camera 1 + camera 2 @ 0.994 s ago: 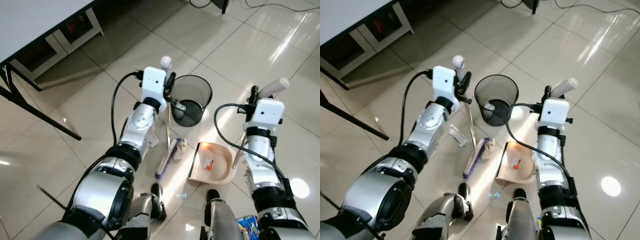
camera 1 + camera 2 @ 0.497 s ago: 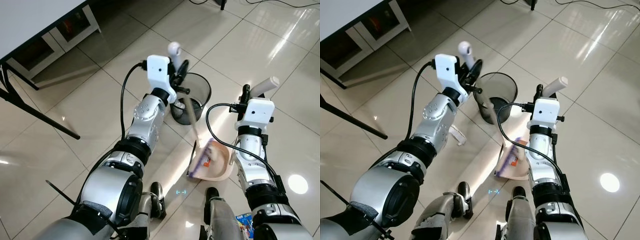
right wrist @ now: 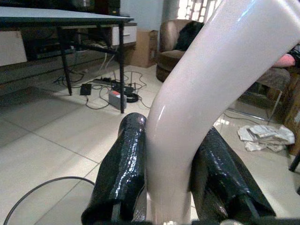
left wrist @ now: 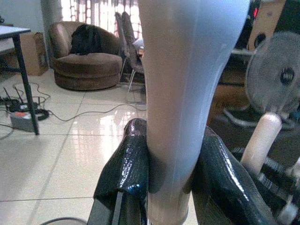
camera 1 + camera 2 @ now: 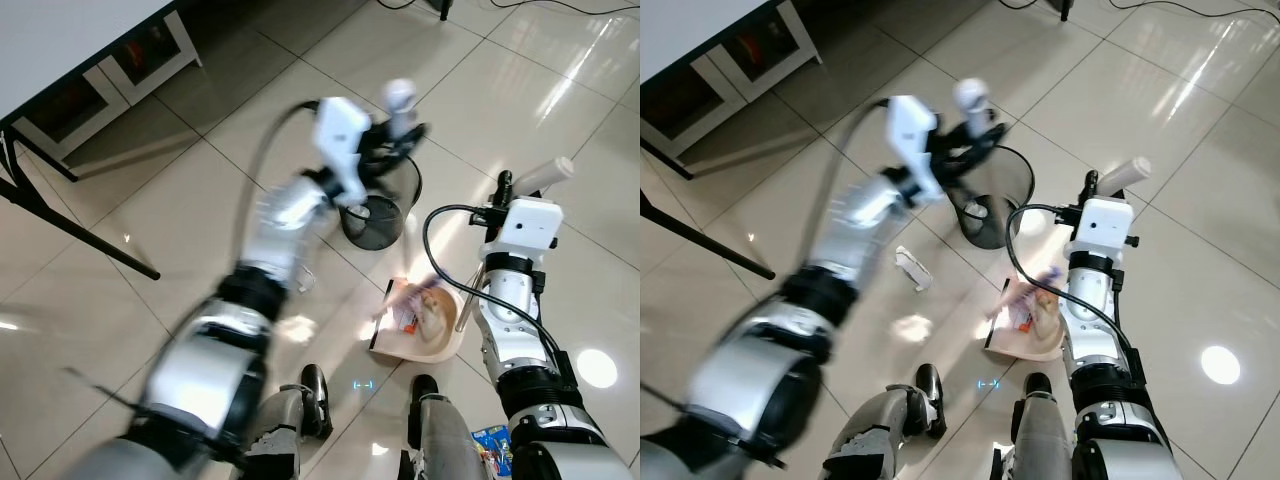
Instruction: Sweep floor
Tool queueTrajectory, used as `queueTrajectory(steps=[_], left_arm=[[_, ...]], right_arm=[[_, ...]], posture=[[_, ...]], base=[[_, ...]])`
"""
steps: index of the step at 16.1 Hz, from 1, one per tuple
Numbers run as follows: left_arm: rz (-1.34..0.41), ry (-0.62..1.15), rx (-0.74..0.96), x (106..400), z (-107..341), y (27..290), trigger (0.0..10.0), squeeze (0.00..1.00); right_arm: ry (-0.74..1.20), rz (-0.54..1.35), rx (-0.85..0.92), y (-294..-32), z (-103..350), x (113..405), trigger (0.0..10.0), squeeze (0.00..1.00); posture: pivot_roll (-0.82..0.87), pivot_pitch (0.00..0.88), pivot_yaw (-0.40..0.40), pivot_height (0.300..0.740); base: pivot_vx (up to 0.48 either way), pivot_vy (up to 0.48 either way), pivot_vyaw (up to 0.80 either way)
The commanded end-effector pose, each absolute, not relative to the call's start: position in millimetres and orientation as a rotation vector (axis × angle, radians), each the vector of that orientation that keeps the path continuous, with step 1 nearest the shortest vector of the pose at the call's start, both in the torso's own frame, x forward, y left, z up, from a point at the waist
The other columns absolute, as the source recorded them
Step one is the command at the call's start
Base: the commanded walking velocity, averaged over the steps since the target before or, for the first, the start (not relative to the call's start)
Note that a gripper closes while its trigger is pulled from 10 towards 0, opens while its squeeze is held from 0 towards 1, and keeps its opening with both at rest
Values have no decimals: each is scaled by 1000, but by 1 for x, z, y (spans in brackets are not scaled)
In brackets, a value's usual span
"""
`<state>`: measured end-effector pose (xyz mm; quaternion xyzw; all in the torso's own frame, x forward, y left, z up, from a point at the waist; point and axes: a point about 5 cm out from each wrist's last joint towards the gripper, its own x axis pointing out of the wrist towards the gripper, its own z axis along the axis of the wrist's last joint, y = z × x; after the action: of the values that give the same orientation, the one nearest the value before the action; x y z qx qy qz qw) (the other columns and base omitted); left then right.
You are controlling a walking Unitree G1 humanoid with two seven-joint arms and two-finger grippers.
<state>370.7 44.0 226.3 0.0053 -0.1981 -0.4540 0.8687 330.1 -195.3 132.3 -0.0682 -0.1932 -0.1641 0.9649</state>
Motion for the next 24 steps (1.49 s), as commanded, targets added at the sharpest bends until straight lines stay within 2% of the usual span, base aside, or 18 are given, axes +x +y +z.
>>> queueTrajectory(steps=[1, 4, 5, 7, 9, 11, 15, 20, 24], left_arm=[[-961, -447, 40, 370, 233, 58, 10000, 0], [-951, -416, 47, 370, 232, 95, 10000, 0], [-940, -406, 52, 370, 230, 100, 10000, 0], [-848, -354, 99, 370, 214, 126, 10000, 0], [-808, -325, 145, 367, 205, 137, 10000, 0], [-612, -263, 169, 363, 183, 164, 10000, 0], [-375, -213, 159, 349, 158, 195, 10000, 0], [-265, -175, 155, 322, 137, 206, 10000, 0], [-266, -153, 172, 307, 131, 196, 10000, 0]], right_arm=[[-328, -340, -114, -195, 117, 326, 10000, 0], [-334, -373, -89, -205, 120, 328, 10000, 0], [-336, -378, -83, -205, 120, 329, 10000, 0], [-351, -396, -49, -211, 125, 330, 10000, 0], [-370, -405, -27, -214, 130, 331, 10000, 0], [-407, -404, 34, -216, 141, 328, 10000, 0], [-457, -339, 87, -213, 167, 323, 10000, 0], [-453, -268, 179, -210, 200, 317, 10000, 0], [-438, -202, 253, -202, 225, 310, 10000, 0]], posture=[[96, 281, 187, 740], [107, 247, 192, 740], [108, 240, 194, 740], [112, 207, 195, 740], [108, 196, 200, 740], [64, 166, 199, 740], [-3, 135, 142, 740], [-13, 97, 116, 740], [-9, 98, 127, 740]], base=[[0, 0, 0], [0, 0, 0], [0, 0, 0], [0, 0, 0], [0, 0, 0], [0, 0, 0], [0, 0, 0], [0, 0, 0], [0, -240, 0]])
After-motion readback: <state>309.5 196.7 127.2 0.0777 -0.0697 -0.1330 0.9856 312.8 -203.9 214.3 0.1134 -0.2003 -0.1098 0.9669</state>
